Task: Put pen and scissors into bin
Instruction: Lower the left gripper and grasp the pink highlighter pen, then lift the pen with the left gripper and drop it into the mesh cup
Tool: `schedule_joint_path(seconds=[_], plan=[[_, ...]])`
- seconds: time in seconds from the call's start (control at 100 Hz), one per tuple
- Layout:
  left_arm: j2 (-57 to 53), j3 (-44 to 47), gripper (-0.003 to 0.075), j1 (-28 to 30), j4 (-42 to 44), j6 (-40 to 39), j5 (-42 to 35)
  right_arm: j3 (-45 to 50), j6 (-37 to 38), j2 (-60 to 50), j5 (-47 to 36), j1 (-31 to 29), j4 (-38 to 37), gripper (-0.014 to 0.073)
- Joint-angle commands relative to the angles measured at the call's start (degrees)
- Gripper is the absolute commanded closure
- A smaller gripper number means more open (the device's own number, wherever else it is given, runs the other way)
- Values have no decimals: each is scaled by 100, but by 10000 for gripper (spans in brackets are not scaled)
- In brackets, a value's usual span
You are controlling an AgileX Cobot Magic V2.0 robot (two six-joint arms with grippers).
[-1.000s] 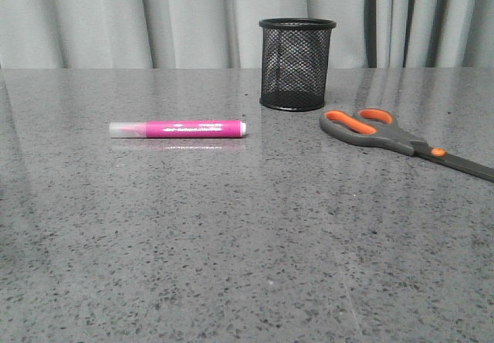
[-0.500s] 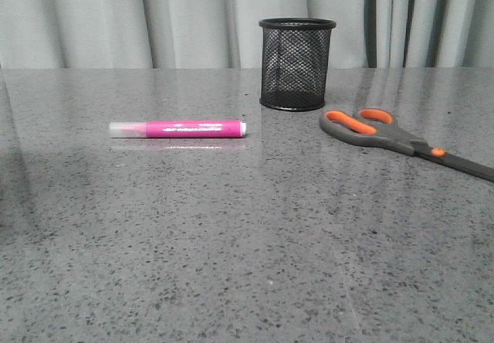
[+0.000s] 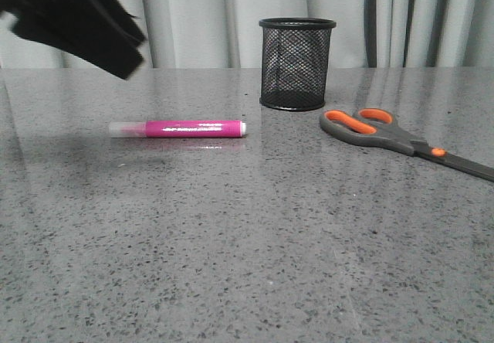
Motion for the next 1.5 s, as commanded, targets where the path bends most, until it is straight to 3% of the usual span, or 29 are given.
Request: schedule_joint_path(seconds=[0.0,0.24,0.62,0.74,0.91,1.11,1.2,1.33,1.42,1.49], plan=[[154,-450,321,-157,-339,113,-76,-207,-106,4,-278,11,141,182],[943,-982,321,-374,-318,196,-100,-207,-110,4,-278,11,141,182],[1368,-1092,335,-374,67,343,-249,-207,-110,4,-278,11,141,182],[1368,-1092,428,-374,258,343,-274,-207,-110,4,-278,11,141,182],[1368,-1092,734,-374,347,333,-177,-207,-119,4,-278,11,141,182],[1343,-1552,739,-374,236,-552,271,-207,-119,4,-278,11,141,182],[1254,-1960,739,-364,-184,-763,515,-207,-119,4,-278,11,141,182],[1059,-2295,739,-402,-1636,-344,433,-207,-119,4,-278,11,141,182],[1030,-2452,740,-510,-2762,-254,-24,-207,-119,4,-278,11,141,182],[1044,-2465,739,-646,-3395,-196,-827,-207,-119,4,-278,11,141,182]])
